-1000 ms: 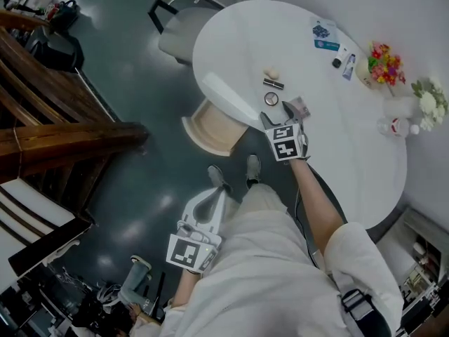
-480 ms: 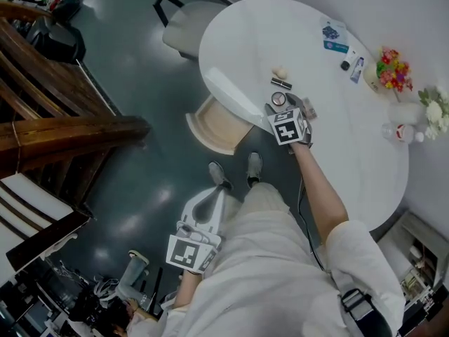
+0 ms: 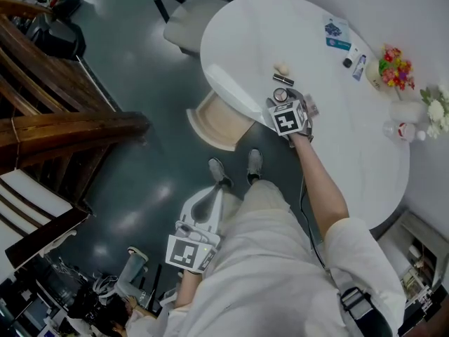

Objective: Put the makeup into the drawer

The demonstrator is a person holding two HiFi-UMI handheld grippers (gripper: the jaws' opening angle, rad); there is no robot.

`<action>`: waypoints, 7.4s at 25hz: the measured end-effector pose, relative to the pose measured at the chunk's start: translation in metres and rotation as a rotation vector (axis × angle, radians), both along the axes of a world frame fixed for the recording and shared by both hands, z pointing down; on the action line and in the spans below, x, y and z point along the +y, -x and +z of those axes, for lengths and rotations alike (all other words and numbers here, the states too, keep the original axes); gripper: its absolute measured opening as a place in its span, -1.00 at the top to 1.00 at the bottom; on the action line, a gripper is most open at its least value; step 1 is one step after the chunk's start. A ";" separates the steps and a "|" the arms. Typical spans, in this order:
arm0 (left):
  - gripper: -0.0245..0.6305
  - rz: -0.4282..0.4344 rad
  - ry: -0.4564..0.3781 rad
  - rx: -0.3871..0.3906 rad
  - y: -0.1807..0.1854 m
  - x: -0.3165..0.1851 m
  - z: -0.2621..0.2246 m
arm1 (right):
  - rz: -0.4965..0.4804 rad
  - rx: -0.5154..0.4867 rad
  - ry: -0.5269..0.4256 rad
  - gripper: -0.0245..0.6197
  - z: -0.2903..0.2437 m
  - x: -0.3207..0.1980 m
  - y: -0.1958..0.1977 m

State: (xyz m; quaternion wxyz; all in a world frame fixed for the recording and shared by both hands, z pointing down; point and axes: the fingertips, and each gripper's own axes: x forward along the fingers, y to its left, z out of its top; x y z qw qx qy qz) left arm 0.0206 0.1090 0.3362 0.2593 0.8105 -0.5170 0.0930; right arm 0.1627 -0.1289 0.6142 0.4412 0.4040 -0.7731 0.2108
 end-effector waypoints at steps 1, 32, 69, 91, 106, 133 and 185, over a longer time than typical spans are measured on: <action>0.90 -0.001 0.000 0.001 0.000 0.001 0.000 | -0.008 0.000 0.001 0.01 0.000 0.001 0.001; 0.90 -0.004 -0.016 0.008 0.006 0.015 -0.004 | -0.073 0.007 -0.009 0.25 -0.009 0.019 0.003; 0.90 0.212 -0.094 0.003 0.142 -0.007 0.018 | -0.328 -0.082 -0.012 0.25 0.015 0.125 0.227; 0.90 0.386 0.083 0.065 0.133 -0.016 0.159 | -0.606 -0.035 0.098 0.25 0.183 0.091 0.283; 0.90 0.343 0.121 0.041 0.150 -0.013 0.184 | -0.632 0.046 0.112 0.25 0.240 0.078 0.289; 0.90 0.264 -0.021 0.077 0.138 -0.012 0.076 | -0.640 0.102 0.025 0.18 0.098 0.101 0.272; 0.90 0.286 -0.255 0.028 -0.068 -0.023 -0.033 | -0.111 -0.527 -0.422 0.88 -0.266 0.205 0.016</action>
